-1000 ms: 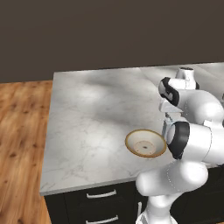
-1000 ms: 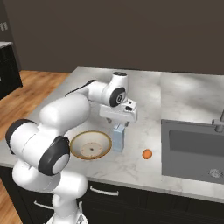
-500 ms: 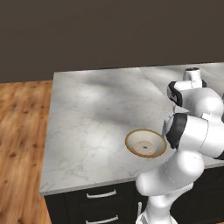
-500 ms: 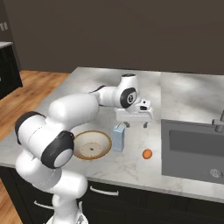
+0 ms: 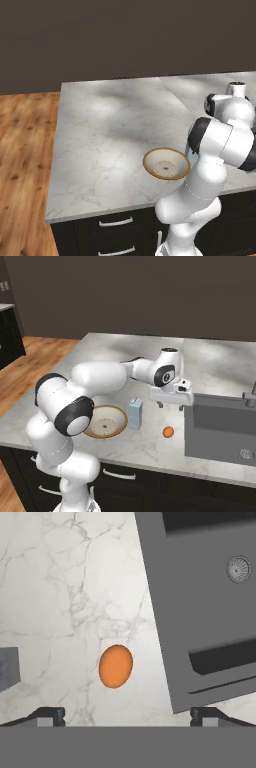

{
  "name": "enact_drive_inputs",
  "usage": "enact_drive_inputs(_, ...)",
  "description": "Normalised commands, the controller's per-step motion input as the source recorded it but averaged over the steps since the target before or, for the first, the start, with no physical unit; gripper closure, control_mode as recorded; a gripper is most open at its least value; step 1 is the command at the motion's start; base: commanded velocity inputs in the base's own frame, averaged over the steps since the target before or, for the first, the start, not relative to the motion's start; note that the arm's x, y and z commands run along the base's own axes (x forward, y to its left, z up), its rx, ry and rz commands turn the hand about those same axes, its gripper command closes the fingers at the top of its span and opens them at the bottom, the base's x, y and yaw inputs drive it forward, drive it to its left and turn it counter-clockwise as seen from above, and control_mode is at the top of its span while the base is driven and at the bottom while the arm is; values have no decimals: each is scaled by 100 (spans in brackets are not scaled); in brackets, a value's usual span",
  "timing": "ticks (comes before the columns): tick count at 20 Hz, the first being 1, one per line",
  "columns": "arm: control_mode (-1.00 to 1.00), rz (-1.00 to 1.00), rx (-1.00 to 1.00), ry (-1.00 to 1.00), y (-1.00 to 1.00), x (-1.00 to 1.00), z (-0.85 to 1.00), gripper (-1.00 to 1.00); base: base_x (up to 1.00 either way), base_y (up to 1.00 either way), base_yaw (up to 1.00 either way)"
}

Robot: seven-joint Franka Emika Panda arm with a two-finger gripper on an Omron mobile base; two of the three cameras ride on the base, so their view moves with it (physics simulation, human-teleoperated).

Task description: Gather the eggs and milk located in the vicinity of the sink area and place them right next to the bowl.

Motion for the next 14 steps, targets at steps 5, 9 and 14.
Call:
enact_drive_inputs(5, -100, 0, 11, 0, 0, 0, -42, -100, 0, 0, 0)
enact_drive_inputs(9, -100, 0, 10, 0, 0, 0, -37, -100, 0, 0, 0)
enact_drive_inputs(14, -100, 0, 5, 0, 0, 0, -37, -100, 0, 0, 0)
